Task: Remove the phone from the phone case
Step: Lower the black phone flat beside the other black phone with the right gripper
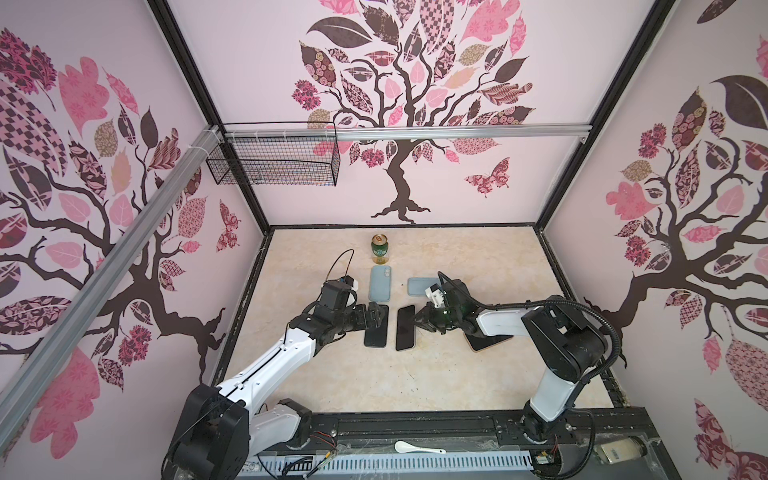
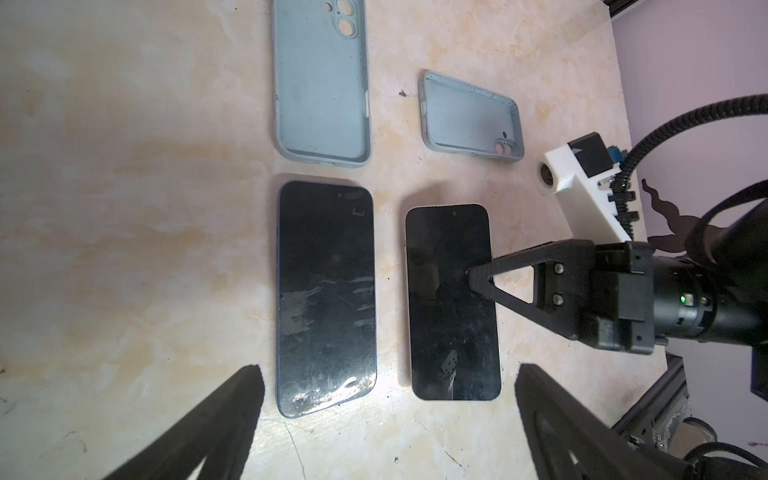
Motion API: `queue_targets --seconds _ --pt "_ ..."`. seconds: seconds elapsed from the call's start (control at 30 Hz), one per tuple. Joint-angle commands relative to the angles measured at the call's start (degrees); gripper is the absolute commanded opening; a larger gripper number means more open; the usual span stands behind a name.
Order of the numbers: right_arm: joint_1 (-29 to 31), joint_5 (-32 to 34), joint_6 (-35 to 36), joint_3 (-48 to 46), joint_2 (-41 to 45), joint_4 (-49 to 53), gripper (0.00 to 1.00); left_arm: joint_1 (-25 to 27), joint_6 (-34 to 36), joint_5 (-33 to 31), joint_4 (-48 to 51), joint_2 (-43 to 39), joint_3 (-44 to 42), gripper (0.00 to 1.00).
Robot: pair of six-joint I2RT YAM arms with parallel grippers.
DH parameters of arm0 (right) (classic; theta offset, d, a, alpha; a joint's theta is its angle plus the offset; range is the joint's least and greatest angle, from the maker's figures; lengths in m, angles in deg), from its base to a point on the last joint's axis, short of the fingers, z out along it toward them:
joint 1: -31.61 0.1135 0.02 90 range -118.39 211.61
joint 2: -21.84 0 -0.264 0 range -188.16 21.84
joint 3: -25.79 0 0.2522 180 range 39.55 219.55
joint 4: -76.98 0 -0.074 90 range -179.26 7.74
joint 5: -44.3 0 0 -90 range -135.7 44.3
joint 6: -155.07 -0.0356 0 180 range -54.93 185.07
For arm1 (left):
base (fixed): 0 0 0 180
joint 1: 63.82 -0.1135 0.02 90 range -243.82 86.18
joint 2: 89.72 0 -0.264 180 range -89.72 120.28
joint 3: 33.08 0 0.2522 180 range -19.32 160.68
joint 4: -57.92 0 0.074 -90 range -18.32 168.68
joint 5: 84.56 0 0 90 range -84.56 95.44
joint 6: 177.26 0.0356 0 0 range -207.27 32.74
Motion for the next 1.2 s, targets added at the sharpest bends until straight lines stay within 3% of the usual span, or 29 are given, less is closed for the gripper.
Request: queue_targets --seconds 0.0,0.73,0.97,1.17 --pt "0.1 -1.0 0.6 2.3 -0.9 -1.4 0.0 0.4 0.5 0.5 -1.2 0.8 -0.6 0.98" --pt "-1.1 -0.7 2.0 3.3 -3.1 -0.3 0.1 0.6 0.8 1.6 -1.8 1.9 -0.4 0.97" --pt "-1.2 -0.9 2.3 3.2 -3.4 0.3 0.26 0.7 0.8 1.8 -1.8 2.1 -0.6 0.97" --pt "-1.7 0.1 2.7 2.5 -2.7 0.9 0.32 0.7 0.9 1.8 -1.7 1.7 -0.8 0.97"
